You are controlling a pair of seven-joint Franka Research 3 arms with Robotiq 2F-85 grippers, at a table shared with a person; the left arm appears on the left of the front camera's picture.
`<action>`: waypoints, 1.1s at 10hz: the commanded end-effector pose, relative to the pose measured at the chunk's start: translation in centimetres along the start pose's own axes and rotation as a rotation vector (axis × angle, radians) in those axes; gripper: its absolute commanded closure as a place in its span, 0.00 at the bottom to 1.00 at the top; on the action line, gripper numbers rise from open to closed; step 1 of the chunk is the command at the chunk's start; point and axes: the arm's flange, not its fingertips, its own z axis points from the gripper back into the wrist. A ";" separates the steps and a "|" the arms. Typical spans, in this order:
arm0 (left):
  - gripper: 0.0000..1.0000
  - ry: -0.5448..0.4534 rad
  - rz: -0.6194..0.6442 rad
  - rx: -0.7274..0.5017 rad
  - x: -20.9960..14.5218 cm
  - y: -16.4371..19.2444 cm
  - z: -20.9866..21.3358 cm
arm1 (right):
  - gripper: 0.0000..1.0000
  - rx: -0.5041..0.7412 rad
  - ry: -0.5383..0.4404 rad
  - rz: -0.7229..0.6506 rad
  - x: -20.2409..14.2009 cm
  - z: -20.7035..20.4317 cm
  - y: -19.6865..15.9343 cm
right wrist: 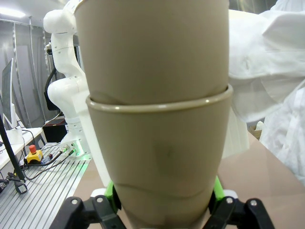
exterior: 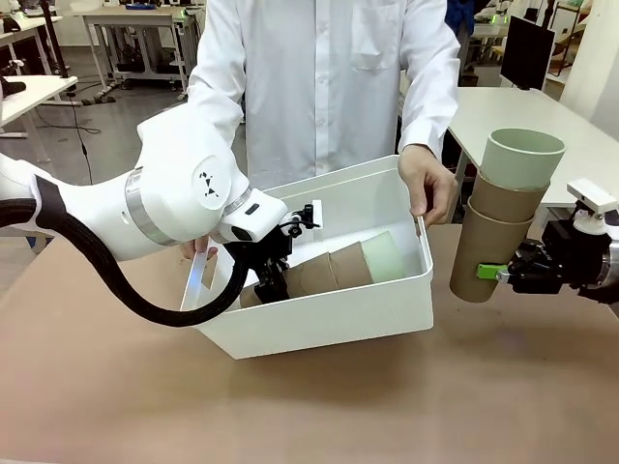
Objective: Stack the cups and store them in the basket.
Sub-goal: Place the stack of Reusable plastic cups into the Pantry Basket.
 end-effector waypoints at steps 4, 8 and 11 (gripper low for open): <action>0.00 0.000 -0.029 -0.067 -0.7 -0.7 3.2 | 0.15 0.005 -0.006 0.014 0.6 0.0 -0.2; 0.00 -0.081 -0.074 -0.107 -3.0 -1.6 10.3 | 0.15 0.005 -0.006 0.014 0.6 0.0 -0.2; 0.00 -0.268 -0.095 -0.094 -6.3 -0.8 18.6 | 0.15 0.005 -0.006 0.014 0.6 0.0 -0.2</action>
